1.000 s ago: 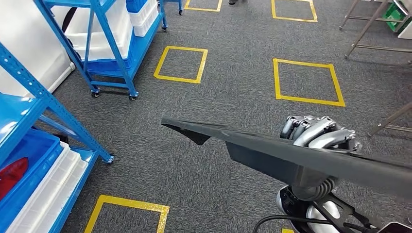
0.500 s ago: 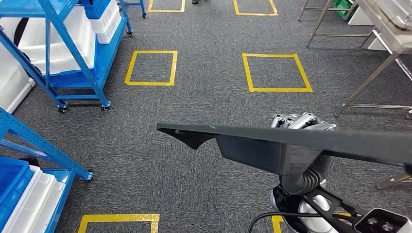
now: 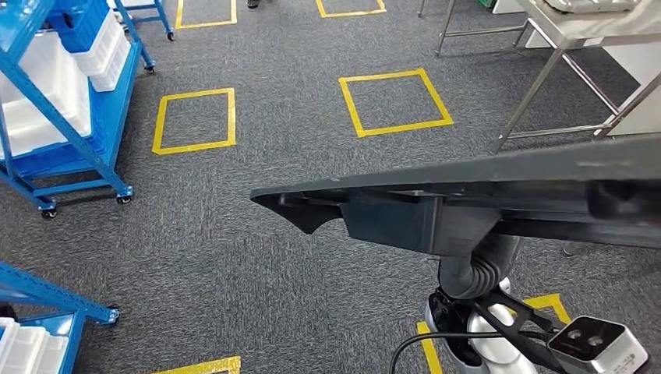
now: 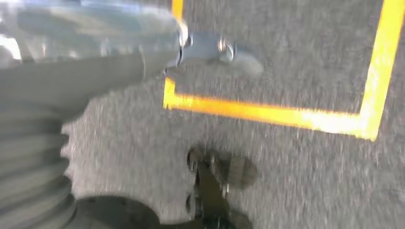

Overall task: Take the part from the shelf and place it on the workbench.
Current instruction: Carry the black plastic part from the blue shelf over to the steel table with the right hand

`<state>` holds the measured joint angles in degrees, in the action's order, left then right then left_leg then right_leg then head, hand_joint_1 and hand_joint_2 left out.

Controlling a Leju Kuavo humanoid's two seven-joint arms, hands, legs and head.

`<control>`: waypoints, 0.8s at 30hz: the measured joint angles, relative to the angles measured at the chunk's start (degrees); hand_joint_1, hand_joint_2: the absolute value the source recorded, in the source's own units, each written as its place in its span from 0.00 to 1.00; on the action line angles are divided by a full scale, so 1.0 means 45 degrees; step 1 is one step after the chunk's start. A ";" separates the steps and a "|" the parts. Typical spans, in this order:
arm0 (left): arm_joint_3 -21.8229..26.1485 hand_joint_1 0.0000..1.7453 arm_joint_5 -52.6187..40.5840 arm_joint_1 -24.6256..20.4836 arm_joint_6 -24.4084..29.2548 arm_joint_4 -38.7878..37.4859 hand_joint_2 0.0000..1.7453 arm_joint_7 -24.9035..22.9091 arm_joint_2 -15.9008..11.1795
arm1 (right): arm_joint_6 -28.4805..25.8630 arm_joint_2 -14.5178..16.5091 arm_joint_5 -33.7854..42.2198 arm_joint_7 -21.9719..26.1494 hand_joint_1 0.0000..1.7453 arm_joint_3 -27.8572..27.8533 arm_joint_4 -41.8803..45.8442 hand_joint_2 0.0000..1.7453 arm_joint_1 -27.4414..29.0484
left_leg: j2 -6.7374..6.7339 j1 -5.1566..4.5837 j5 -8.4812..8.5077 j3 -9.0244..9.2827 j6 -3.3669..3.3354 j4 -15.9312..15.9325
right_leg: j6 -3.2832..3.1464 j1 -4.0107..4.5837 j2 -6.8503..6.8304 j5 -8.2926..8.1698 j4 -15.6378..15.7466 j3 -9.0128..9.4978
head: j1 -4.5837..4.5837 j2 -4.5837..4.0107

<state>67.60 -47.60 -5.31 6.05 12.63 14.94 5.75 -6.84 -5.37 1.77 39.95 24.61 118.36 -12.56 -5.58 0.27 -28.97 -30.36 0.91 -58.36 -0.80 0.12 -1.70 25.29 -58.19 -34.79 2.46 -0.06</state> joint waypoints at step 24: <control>0.1191 0.00 0.0909 -0.0012 0.0380 0.0000 1.00 -0.0382 -0.0617 | -0.0995 0.0218 -0.0783 -0.0004 1.00 0.0283 -0.0321 1.00 0.0193 | 0.0402 0.0033 0.0468 -0.0223 -0.0417 0.0243 | 0.0459 -0.0182 0.0147 0.0523 -0.1833 -0.0854 | -0.0002 -0.0001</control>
<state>72.96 -43.51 -5.36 7.76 12.63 13.22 2.97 -11.32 -4.39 -1.75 39.93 25.88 116.92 -11.69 -3.78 0.42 -26.86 -31.36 -0.96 -57.27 1.27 -0.70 -1.03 27.64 -66.43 -38.63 2.45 -0.07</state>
